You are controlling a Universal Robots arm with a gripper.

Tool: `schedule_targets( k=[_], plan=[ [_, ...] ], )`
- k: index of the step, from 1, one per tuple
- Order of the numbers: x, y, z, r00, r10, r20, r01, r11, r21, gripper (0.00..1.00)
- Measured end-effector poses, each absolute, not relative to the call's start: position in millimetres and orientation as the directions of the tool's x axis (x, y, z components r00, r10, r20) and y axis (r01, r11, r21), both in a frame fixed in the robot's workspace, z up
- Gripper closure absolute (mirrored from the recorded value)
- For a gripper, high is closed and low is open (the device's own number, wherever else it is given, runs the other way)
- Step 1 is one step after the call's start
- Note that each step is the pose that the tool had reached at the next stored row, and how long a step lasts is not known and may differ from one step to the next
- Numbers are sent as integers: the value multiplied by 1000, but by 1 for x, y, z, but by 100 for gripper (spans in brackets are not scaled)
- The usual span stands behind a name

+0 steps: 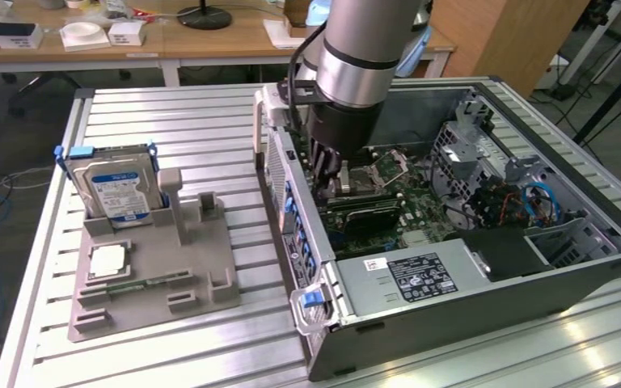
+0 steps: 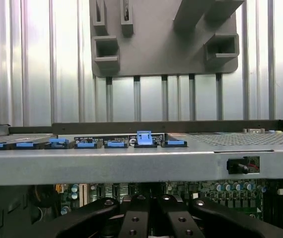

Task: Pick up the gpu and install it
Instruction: 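Press down on the gpu until it lock into place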

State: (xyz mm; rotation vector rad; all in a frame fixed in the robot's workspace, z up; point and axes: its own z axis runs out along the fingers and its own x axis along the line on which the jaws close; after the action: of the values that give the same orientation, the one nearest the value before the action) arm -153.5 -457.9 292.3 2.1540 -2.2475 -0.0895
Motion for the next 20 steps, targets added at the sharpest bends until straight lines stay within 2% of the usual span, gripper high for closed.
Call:
schedule_targets(
  k=[20],
  plan=[
    [-154,-458,293,-39,-999,-20,-997,38,61,89]
  ],
)
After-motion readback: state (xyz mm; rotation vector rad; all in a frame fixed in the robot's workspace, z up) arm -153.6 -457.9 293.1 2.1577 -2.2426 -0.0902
